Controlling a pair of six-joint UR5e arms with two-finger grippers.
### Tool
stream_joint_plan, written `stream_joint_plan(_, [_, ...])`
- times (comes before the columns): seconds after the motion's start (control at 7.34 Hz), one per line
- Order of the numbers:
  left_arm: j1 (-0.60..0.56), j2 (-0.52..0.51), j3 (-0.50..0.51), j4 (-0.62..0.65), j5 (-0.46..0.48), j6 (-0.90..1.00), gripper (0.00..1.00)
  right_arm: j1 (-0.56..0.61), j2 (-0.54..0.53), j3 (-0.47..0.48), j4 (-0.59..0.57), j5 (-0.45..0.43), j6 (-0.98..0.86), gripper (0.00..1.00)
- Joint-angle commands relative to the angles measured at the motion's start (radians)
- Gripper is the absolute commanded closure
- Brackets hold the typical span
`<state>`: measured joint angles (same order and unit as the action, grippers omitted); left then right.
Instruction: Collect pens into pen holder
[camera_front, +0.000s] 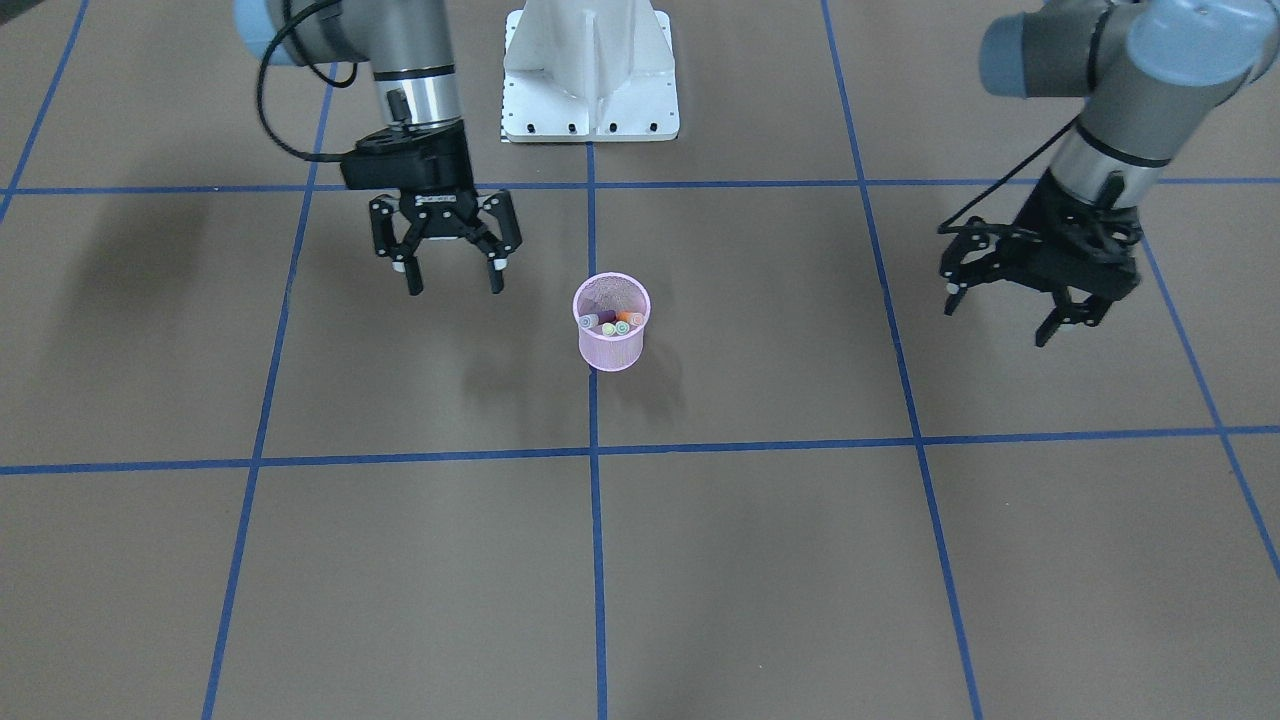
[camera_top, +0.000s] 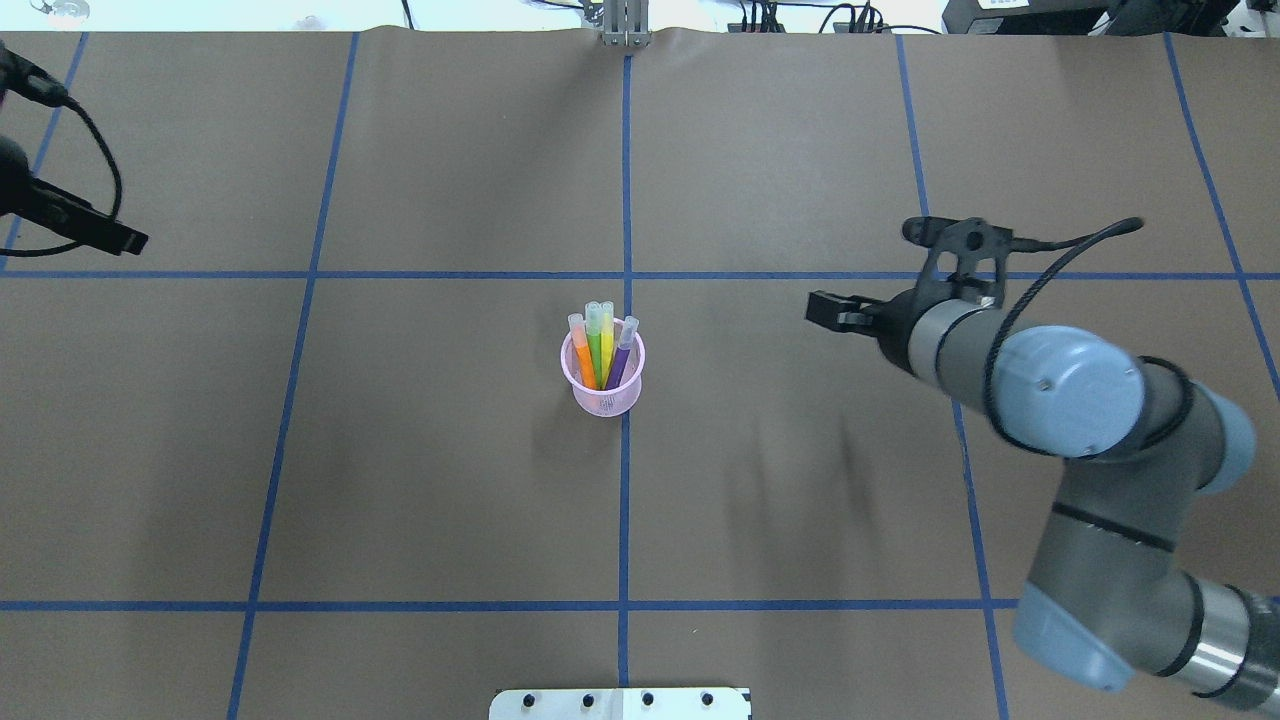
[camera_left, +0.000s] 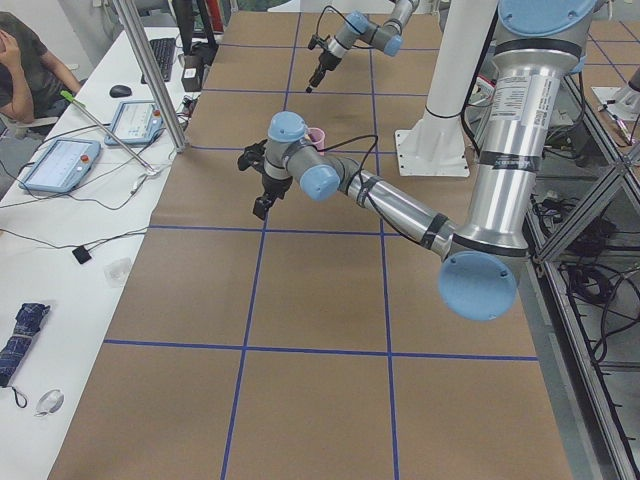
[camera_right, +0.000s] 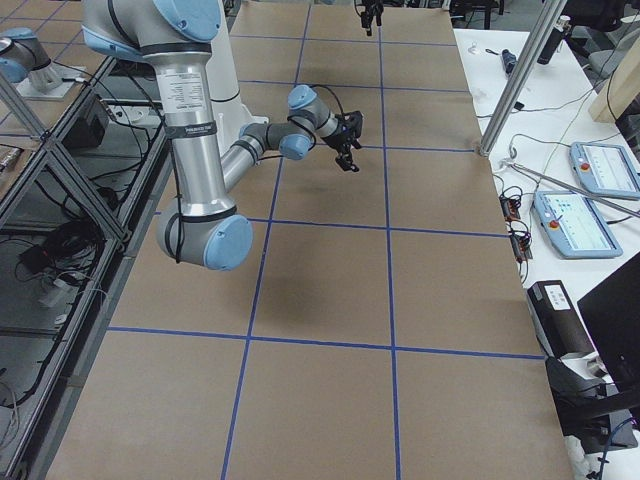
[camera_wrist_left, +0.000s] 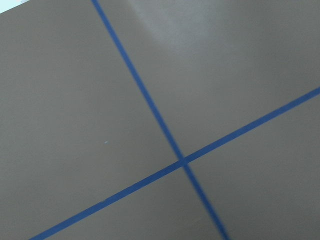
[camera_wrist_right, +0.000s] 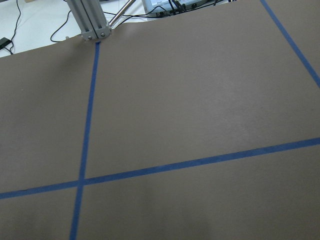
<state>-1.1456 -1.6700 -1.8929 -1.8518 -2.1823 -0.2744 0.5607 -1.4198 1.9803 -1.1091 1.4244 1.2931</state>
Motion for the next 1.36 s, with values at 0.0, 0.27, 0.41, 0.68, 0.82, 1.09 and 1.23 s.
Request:
stream_joint_plan(0.0, [-0.158, 0.039, 0.081, 0.0, -0.15, 0.076, 0.01, 0.317, -0.155, -0.088, 0.181, 0.358, -0.25, 0.0])
stream_joint_plan(0.27, [-0.245, 0.074, 0.149, -0.004, -0.237, 0.077, 0.01, 0.662, -0.162, -0.28, 0.209, 0.761, -0.57, 0.0])
stream_joint_plan(0.41, [-0.255, 0.099, 0.178, -0.015, -0.229, 0.084, 0.01, 0.796, -0.16, -0.385, 0.204, 0.892, -0.739, 0.0])
stream_joint_plan(0.68, [-0.299, 0.099, 0.236, -0.007, -0.223, 0.119, 0.01, 0.922, -0.153, -0.539, 0.186, 0.933, -0.976, 0.0])
stream_joint_plan(0.82, [-0.319, 0.099, 0.268, -0.001, -0.218, 0.17, 0.01, 0.92, -0.147, -0.576, 0.131, 0.933, -1.061, 0.0])
stream_joint_plan(1.09, [-0.324, 0.081, 0.284, 0.114, -0.145, 0.17, 0.01, 0.923, -0.069, -0.566, -0.175, 0.935, -1.229, 0.0])
stream_joint_plan(1.23, [-0.329, 0.055, 0.287, 0.181, -0.146, 0.172, 0.01, 0.924, -0.006, -0.566, -0.334, 0.933, -1.305, 0.0])
